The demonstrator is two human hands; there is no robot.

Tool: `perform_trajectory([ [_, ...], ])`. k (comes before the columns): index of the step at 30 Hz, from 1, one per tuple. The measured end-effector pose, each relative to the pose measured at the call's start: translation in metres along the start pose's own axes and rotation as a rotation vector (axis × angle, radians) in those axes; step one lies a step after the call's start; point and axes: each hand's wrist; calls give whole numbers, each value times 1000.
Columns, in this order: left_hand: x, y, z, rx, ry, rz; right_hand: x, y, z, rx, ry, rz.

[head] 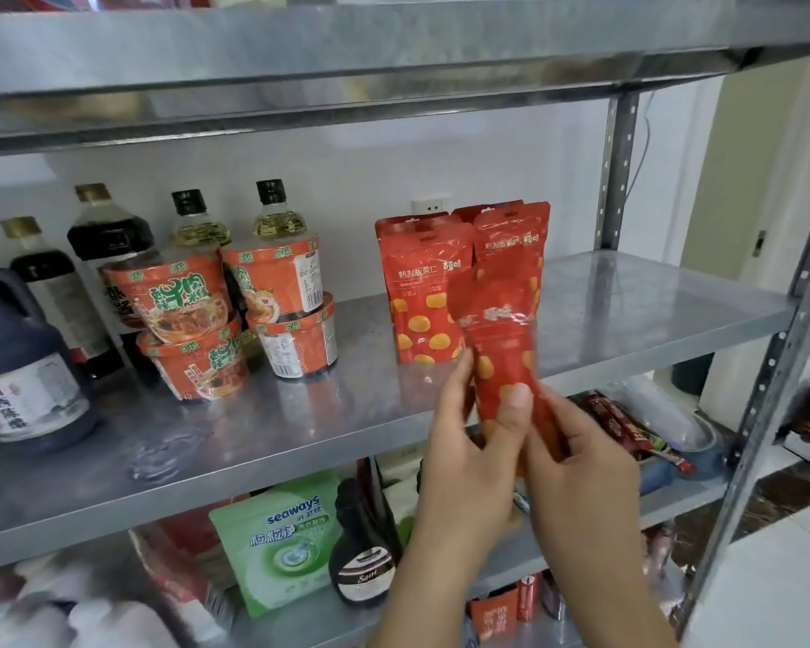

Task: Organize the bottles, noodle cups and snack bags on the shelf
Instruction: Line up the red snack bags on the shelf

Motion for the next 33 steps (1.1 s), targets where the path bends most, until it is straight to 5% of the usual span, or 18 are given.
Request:
perform_trajectory([
  [3, -4, -2, 7, -13, 191, 120, 3, 7, -2, 362, 180, 252],
  [6, -9, -7, 20, -181, 366, 208, 11, 8, 8, 569, 7, 220],
  [11, -14, -5, 32, -203, 531, 278, 8, -3, 24, 326, -296, -118],
  [15, -14, -1, 27, -116, 433, 303, 4, -9, 26, 494, -577, -448],
  [21, -21, -4, 23, -144, 249, 130, 3, -5, 31, 438, -494, -410],
  [33, -22, 5, 12, -169, 266, 94, 4, 1, 35, 379, -493, -380],
])
Point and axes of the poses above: each hand's wrist, its own y-axis away from the middle knuckle, its own z-axis out of the back of the hand, x = y × z, and after that the axes turned 4 degrees about -x, right-handed
